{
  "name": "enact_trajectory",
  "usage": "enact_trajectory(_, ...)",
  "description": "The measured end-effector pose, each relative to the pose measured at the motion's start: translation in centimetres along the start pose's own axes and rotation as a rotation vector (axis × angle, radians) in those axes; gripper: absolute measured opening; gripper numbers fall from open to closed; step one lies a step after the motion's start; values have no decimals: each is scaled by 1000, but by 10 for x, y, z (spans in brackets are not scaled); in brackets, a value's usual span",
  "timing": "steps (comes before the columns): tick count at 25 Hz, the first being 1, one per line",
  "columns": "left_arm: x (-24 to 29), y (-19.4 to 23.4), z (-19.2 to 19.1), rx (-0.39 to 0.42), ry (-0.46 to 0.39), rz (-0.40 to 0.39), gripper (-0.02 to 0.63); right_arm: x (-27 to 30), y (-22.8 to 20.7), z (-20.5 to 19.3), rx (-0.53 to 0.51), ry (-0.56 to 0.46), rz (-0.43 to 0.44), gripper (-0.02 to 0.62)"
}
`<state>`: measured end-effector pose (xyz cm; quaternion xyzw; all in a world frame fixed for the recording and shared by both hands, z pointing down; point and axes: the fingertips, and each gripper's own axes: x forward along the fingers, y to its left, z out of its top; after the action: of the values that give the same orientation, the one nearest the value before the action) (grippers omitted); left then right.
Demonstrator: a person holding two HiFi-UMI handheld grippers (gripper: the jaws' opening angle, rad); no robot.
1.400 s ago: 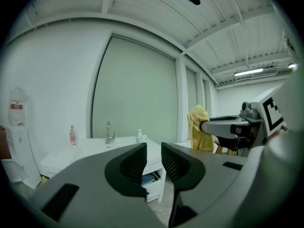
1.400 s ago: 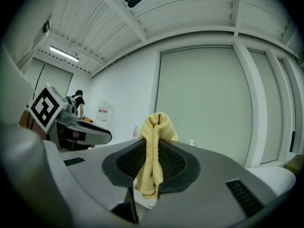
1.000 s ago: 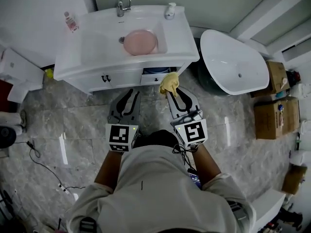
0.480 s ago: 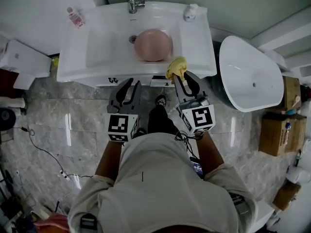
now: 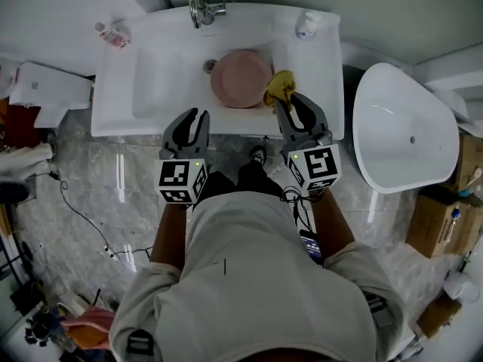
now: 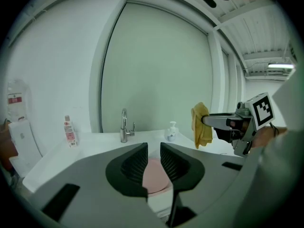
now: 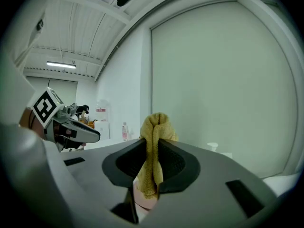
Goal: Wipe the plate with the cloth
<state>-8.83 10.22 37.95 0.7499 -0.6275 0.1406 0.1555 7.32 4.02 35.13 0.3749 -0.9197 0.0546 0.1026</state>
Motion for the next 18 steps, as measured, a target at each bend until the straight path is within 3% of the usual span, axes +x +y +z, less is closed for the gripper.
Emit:
enact_trajectory(5, 34, 5, -4, -20, 52, -3, 95, 29, -14, -15, 25, 47, 43, 75)
enact_trajectory(11, 73, 21, -12, 76, 108, -26, 95, 69, -16, -29, 16, 103, 67, 75)
enact_trajectory(18, 123, 59, -28, -61, 162, -109, 95, 120, -13, -43, 9, 186, 60, 75)
